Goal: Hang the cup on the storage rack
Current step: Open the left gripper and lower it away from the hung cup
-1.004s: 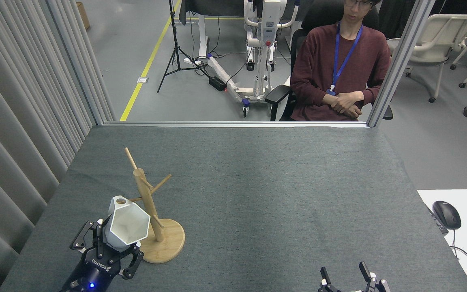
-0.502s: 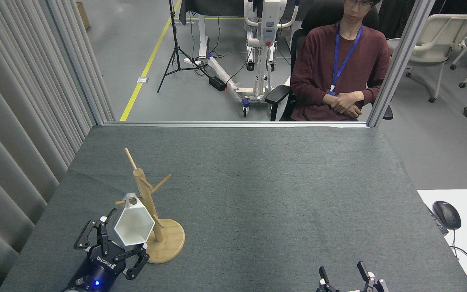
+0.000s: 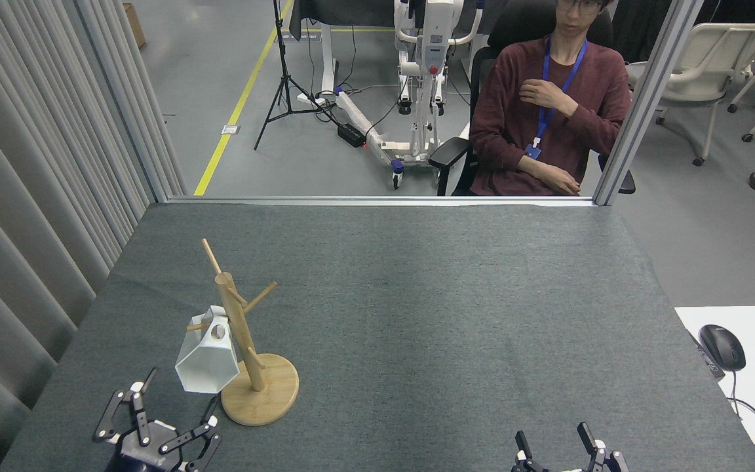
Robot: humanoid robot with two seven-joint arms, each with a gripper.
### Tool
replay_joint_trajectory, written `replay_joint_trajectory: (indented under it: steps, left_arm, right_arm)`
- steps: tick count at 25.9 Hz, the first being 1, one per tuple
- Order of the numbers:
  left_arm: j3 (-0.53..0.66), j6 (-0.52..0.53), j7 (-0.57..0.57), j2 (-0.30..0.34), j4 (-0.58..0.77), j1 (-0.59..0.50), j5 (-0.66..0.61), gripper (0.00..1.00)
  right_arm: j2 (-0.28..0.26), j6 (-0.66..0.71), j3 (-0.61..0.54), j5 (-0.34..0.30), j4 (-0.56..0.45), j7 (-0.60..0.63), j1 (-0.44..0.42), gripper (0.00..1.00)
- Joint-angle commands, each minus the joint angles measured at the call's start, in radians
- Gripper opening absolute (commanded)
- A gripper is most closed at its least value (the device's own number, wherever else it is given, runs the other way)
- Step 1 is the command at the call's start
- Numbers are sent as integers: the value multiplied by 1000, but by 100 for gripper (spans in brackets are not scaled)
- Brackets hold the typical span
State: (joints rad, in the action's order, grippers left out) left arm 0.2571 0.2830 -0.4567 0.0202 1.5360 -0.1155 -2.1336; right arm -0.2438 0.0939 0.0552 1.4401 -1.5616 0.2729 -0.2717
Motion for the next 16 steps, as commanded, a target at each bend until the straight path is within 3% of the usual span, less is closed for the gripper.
replay_joint_trajectory:
  steps: [1,8,11,16]
  left_arm:
    - [108,19,3,-49,-5,-81,129,100]
    - [116,94,41,-8,87,-199,503,100]
    - [113,148,78,-2,89,-204,564,100]
    - [99,148,79,-3,85,-204,580,100]
  right_arm:
    - [-2,3,0,0,-2,2,0,99]
    - [0,12,-35,0,-35,78,-37,99]
    - [-5,15,-58,2,-61,83,-89,99]
    - [-5,15,-86,2,-127,86,-175,99]
